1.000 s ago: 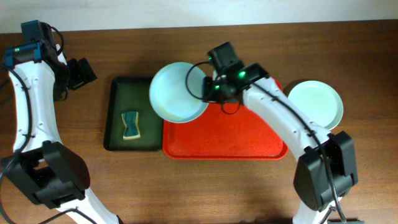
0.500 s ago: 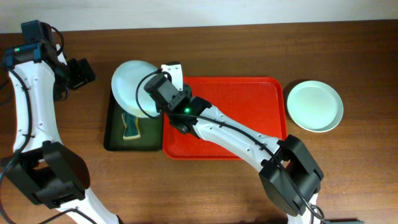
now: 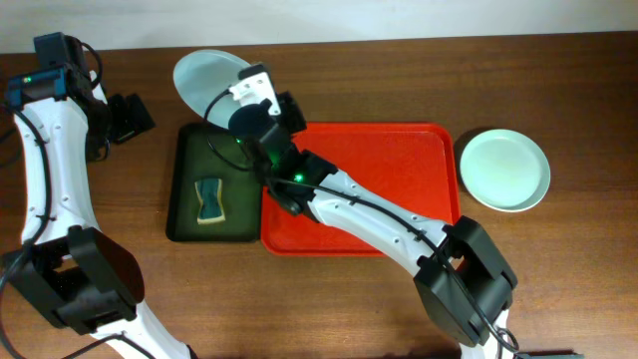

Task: Clean dirty plates on tray and stack at the side
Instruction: 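Lift the light blue plate with right gripper and tilt it over water tray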

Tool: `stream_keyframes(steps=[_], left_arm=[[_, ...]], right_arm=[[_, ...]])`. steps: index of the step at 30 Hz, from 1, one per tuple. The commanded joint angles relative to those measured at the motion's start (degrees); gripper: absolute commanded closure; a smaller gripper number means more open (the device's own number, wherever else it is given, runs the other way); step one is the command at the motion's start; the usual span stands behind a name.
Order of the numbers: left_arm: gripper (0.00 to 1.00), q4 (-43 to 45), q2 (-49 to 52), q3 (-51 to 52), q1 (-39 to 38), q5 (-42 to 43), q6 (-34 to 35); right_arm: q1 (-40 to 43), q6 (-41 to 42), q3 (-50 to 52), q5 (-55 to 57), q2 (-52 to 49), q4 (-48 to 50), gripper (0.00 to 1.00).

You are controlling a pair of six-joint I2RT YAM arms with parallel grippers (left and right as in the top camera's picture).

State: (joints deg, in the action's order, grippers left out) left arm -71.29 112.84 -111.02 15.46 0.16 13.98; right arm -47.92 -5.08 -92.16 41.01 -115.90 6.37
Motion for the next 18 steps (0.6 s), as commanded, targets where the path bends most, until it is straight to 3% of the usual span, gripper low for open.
stream_keyframes(steps=[1, 4, 8, 18], left_arm=[[0.01, 0.04, -0.28, -0.59, 0.46, -0.15, 0.55], [0.01, 0.07, -0.28, -0.61, 0.46, -0.15, 0.55], [0.01, 0.04, -0.28, -0.61, 0.46, -0.15, 0.55], [0.01, 0.04, -0.28, -0.59, 0.46, -0.15, 0.55]], right_arm=[[-3.37, -13.51, -1.18, 4.83, 0.13, 6.05, 0.96], [-5.40, -28.48, -1.18, 6.73, 0.13, 16.00, 0.96], [-5.38, -36.11, -1.18, 7.69, 0.13, 21.81, 0.96], [-5.38, -36.48, -1.18, 7.74, 0.13, 21.29, 0.96]])
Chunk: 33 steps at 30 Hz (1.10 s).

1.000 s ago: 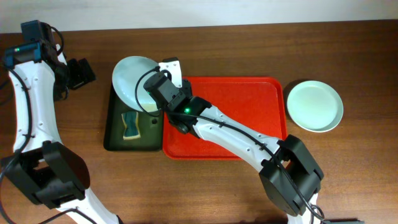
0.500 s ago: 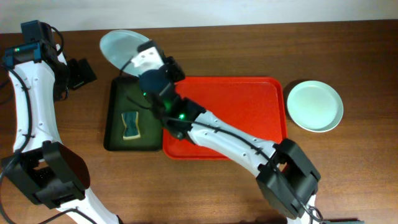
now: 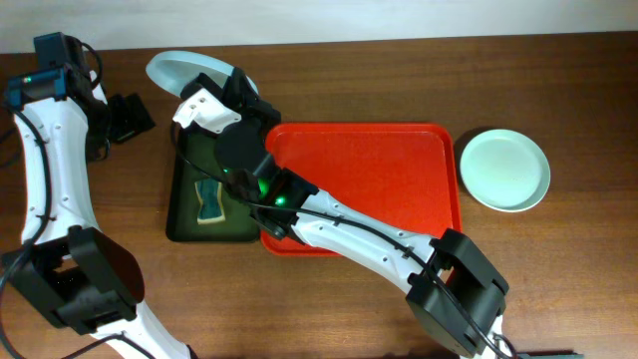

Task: Clean dirty plates on tray and stack at the side
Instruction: 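Lift the light blue plate with right gripper and tilt it over water tray, then carry the blue plate right and lower it onto the plate stack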

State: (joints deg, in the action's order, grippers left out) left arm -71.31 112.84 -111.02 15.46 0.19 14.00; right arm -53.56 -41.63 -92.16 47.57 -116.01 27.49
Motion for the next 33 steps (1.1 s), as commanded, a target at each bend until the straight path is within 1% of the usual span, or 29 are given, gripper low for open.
stream_keyframes(steps=[1, 4, 9, 14, 21, 32, 33], left_arm=[[0.00, 0.07, -0.28, -0.59, 0.46, -0.17, 0.52], [0.01, 0.09, -0.28, -0.61, 0.46, -0.17, 0.52], [0.00, 0.09, -0.28, -0.61, 0.46, -0.17, 0.52], [0.01, 0.07, -0.28, -0.61, 0.46, -0.17, 0.52], [0.01, 0.07, -0.28, -0.61, 0.46, -0.17, 0.52], [0.01, 0.09, -0.28, -0.61, 0.46, -0.17, 0.52], [0.01, 0.07, -0.28, -0.61, 0.46, -0.17, 0.52]], right_arm=[[0.26, 0.07, -1.16, 1.16, 0.24, -0.15, 0.96], [0.26, 0.42, -1.18, 1.16, 0.24, -2.69, 0.96], [0.31, 6.49, -1.16, 1.11, 0.24, -6.88, 0.96], [0.31, 6.86, -1.16, 1.11, 0.24, -8.68, 0.96], [0.33, 15.28, -1.16, 1.07, 0.24, -13.84, 0.96], [0.70, 16.11, -1.16, 0.92, 0.24, -15.10, 0.96], [0.81, 20.24, -1.16, 0.90, 0.22, -16.87, 0.96]])
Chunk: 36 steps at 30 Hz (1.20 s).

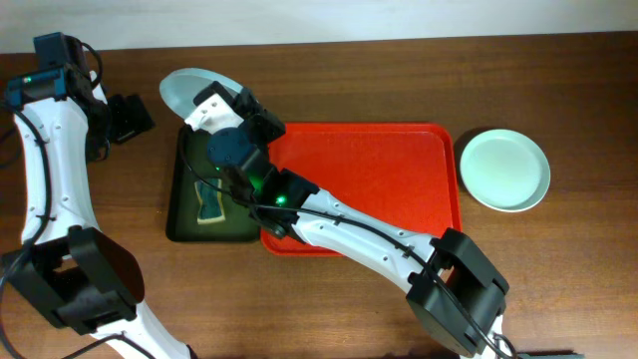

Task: Clean dirty plates on tray and stack at the side
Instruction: 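Carry the blue plate right and lower it onto the plate stack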

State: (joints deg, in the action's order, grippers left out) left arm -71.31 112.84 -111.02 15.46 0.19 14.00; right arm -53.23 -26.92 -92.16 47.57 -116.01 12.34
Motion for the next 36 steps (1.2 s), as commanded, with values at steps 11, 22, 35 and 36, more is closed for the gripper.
stream_keyframes(steps=[11, 22, 35, 36], left_arm=[[0.01, 0.07, -0.28, -0.61, 0.46, -0.17, 0.52], [0.01, 0.07, -0.28, -0.61, 0.46, -0.17, 0.52], [0.01, 0.07, -0.28, -0.59, 0.46, -0.17, 0.52], [0.01, 0.07, -0.28, -0.61, 0.46, -0.17, 0.52]], right_arm=[[7.23, 46.16, -1.11, -6.27, 0.22, -24.48, 0.96], [19.43, 56.37, -1.11, -45.40, 0.22, -36.61, 0.96], [41.29, 56.35, -1.11, -68.35, 0.22, -54.80, 0.96], [43.52, 56.35, -1.11, -68.35, 0.22, -57.00, 0.96]])
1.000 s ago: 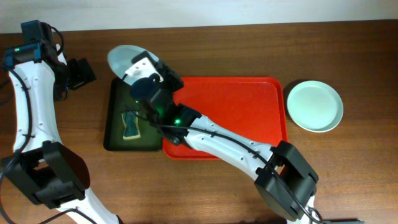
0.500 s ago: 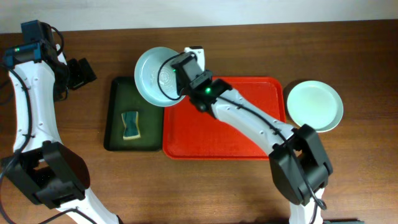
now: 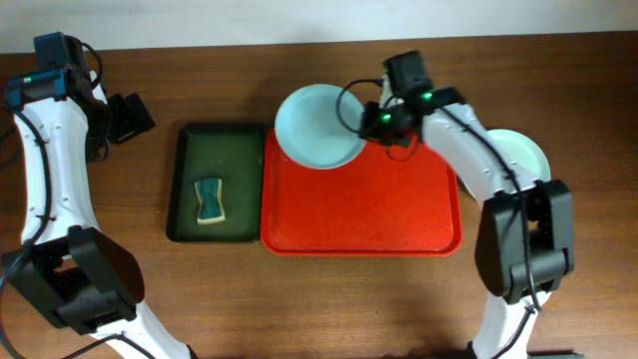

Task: Clean dirty plates on tray and stack at the side
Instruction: 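Carry the blue plate right and lower it onto the plate stack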

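Note:
A pale green plate (image 3: 314, 125) hangs over the back left part of the red tray (image 3: 369, 214), its rim reaching past the tray's far edge. My right gripper (image 3: 367, 120) is shut on the plate's right rim, with the arm coming in from the right. A second pale green plate (image 3: 526, 155) lies on the table right of the tray, partly hidden under that arm. A blue and yellow sponge (image 3: 207, 199) lies in the dark green tray (image 3: 234, 160). My left gripper (image 3: 132, 114) sits far left, away from both trays; its jaws cannot be made out.
The dark green tray touches the red tray's left side. The left arm runs down the table's left edge. A wall borders the table at the back. Bare wooden table shows in front of both trays.
The plate was held over the back left corner of the green tray, with the right arm stretched across the red tray. Now plate and gripper are over the red tray's back left part. The left arm is unchanged.
The right gripper held the plate tilted behind the seam of the two trays. Then plate and gripper were further left, behind the green tray, then over that tray's back left corner. Now the plate hangs level over the red tray. The sponge and the right-hand plate stayed put.

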Tool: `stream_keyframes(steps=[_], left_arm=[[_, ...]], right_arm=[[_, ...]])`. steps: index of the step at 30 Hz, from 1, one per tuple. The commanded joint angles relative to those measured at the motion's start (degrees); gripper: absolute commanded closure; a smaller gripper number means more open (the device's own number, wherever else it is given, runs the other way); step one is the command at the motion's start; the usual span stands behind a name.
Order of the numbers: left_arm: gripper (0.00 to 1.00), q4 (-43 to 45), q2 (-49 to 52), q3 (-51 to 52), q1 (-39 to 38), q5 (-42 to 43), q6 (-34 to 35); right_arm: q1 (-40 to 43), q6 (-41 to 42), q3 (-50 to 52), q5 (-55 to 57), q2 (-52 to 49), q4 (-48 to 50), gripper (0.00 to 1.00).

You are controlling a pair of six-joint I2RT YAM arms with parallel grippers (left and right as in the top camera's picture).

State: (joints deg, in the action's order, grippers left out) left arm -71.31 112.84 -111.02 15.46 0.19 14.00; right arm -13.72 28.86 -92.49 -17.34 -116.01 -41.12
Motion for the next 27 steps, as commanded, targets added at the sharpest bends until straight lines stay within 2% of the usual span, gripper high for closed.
stream_keyframes(steps=[1, 9, 13, 16, 19, 23, 27], left_arm=[[0.01, 0.09, -0.28, -0.59, 0.46, -0.17, 0.52], [0.01, 0.07, -0.28, -0.61, 0.46, -0.17, 0.52], [0.01, 0.07, -0.28, -0.61, 0.46, -0.17, 0.52], [0.00, 0.09, -0.28, -0.61, 0.46, -0.17, 0.52], [0.01, 0.09, -0.28, -0.61, 0.46, -0.15, 0.52], [0.00, 0.07, -0.28, -0.61, 0.46, -0.17, 0.52], [0.01, 0.09, -0.28, -0.61, 0.46, -0.17, 0.52]], right_arm=[[5.66, 0.57, -0.79, -3.43, 0.22, -4.83, 0.96], [20.87, 0.04, -0.79, -3.43, 0.22, -14.64, 0.96], [26.91, -3.17, -0.79, -1.99, 0.22, -18.38, 0.96], [31.36, -3.17, -0.79, 4.74, 0.22, -22.58, 0.96], [34.45, -7.69, -0.79, 9.20, 0.22, -25.70, 0.96], [37.64, -7.63, -0.79, 18.08, 0.22, -27.80, 0.96], [41.03, -7.65, -0.72, 20.24, 0.22, -29.90, 0.96]])
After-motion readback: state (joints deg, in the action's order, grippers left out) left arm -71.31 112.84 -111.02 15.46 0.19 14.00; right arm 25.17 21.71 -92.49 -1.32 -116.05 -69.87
